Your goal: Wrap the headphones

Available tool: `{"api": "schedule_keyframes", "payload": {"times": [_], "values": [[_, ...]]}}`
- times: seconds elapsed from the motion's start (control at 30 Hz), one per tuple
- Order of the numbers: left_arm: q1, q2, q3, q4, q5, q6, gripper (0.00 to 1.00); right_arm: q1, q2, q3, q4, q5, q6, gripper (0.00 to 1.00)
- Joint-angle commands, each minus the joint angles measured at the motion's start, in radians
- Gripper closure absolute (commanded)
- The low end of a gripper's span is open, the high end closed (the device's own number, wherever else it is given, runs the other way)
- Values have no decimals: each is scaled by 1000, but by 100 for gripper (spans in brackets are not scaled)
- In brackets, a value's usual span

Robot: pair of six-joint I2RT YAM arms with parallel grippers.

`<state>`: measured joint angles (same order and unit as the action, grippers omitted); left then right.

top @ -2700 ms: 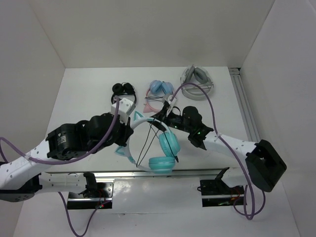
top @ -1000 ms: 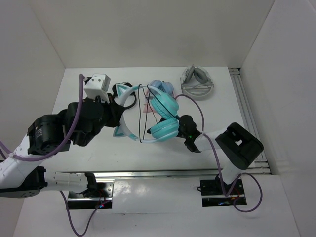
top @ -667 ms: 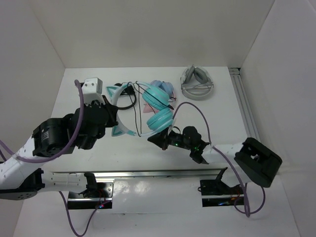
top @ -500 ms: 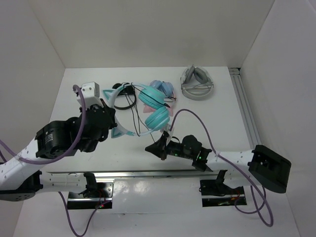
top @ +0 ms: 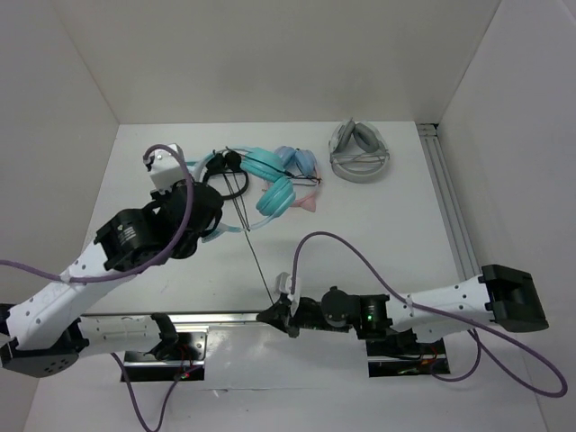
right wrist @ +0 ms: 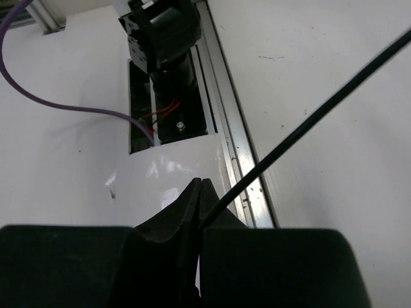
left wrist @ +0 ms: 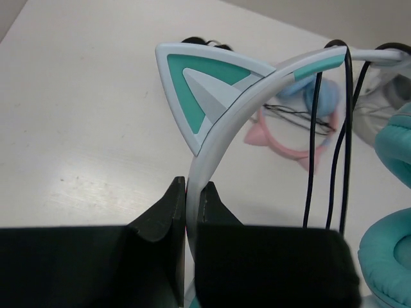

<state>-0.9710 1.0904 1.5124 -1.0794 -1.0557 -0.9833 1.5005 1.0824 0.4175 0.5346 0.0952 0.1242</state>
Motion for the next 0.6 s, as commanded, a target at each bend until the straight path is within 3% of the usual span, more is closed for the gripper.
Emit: {"api": "schedule_keyframes", "payload": {"times": [0.0,0.23,0.4,0.57], "values": [[136,-44,-96,232,83,107,100,104,-9,70,-126,182,-38,94],[203,-34,-225,299,206,207,100,228,30,196,-303,399,-98,96],[138,-24,-281,338,270,317,100,237,39,300,-511,484,-143,99],[92,25,-281,231,283,342,100,294,39,467,-755,610,-182,100]]}}
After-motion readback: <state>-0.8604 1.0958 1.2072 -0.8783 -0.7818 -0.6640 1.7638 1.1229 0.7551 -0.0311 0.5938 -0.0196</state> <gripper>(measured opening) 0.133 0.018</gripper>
